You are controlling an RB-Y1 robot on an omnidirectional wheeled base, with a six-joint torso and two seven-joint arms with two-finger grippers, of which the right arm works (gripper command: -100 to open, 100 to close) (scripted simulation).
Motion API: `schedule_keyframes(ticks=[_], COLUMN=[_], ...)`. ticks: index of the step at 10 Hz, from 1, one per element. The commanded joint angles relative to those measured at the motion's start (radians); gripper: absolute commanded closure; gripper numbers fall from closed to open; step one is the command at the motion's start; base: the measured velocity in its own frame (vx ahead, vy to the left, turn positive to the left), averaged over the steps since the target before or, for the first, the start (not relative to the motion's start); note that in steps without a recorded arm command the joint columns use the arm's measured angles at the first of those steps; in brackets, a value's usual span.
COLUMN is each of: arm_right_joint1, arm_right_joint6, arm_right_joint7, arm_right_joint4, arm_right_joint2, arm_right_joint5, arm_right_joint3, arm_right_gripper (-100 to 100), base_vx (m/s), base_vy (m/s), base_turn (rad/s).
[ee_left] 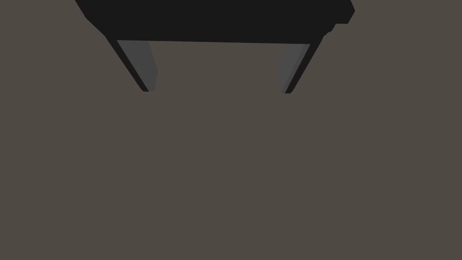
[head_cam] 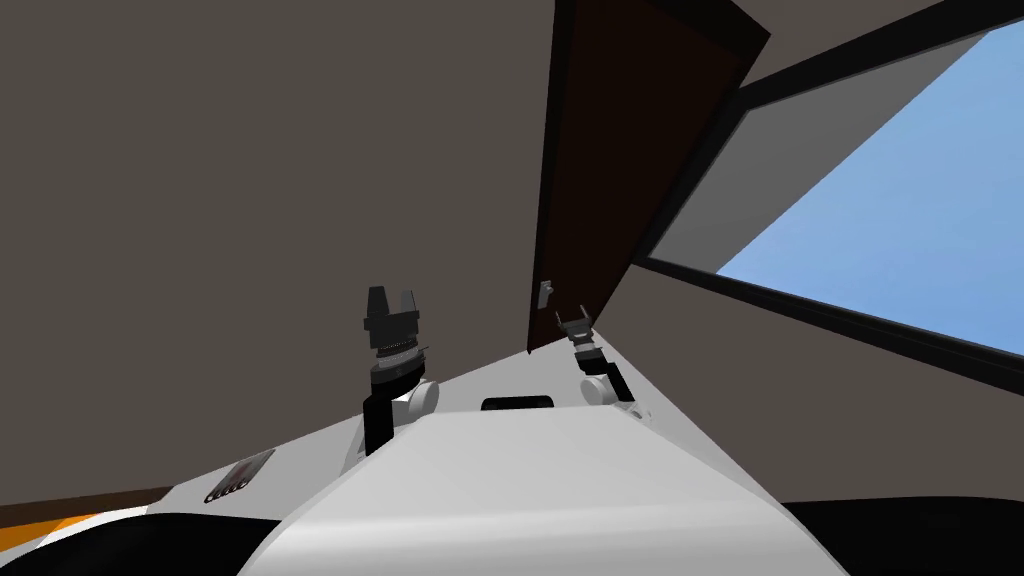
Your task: Pull the door open
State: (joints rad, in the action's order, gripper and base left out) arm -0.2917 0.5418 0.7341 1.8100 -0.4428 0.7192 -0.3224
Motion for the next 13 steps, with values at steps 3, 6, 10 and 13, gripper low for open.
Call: schedule_keyframes(ticks=[3,6,10,13], arm_right_joint1=[0.030,0.053,0.079,0.096], arm_right_joint6=[0.016,0.021,0.027,0.031], arm_right_joint7=[0.099,0.182,0.279,0.337], arm_right_joint4=[-0.080,-0.139,-0.209,-0.250], arm_right_joint2=[-0.052,-0.098,-0.152,-0.185], arm_right_joint5=[0.072,0.137,0.213,0.258], arm_right_joint3=[-0.047,-0.084,-0.126,-0.152], arm_right_gripper=[-100,-100,-100,-100], base_vx=[0.054,0.068,0.058,0.048], base_vy=[-0.066,-0.092,-0.080,-0.074], base_turn=[0.140,0.149,0.147,0.108])
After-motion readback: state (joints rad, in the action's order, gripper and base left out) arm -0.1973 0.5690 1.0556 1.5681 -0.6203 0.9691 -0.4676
